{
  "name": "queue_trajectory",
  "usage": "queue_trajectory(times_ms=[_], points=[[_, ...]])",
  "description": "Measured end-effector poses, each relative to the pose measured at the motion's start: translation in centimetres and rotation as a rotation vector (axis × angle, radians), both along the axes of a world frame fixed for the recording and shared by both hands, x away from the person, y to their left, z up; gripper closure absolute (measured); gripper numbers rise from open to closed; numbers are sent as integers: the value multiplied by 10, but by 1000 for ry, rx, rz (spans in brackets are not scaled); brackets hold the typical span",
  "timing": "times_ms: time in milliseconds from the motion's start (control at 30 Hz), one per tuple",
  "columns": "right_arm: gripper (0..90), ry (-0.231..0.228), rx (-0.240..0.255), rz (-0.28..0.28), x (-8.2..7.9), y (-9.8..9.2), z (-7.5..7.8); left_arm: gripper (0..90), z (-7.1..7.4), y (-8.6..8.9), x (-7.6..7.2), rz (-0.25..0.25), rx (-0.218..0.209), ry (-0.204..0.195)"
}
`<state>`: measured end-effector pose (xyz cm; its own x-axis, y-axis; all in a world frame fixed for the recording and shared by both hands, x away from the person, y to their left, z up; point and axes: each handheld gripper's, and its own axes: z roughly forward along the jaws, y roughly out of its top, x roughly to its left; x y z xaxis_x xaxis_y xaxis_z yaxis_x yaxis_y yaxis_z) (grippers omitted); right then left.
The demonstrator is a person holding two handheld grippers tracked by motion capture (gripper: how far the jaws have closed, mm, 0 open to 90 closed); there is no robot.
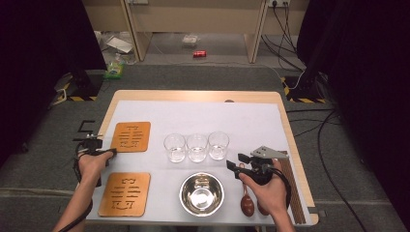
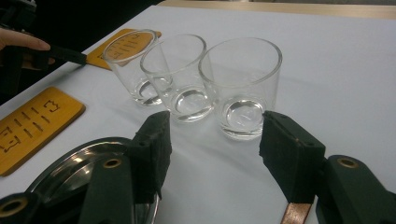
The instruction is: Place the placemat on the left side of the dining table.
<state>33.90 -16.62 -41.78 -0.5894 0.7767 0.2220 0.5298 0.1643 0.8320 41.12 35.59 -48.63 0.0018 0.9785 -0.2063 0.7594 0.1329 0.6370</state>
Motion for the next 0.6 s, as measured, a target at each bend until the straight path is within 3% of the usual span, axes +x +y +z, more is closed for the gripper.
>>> queue_trajectory(times_ms=[300, 467, 600], points=[[435, 1, -5, 1, 0, 0, -1, 818, 0, 2, -1, 4, -17, -16], [433, -8, -12, -11, 1, -1, -2, 711, 2, -4, -8, -7, -28, -63], [426, -16, -13, -11, 1, -1, -3, 573, 8, -9, -14, -28, -41, -97]])
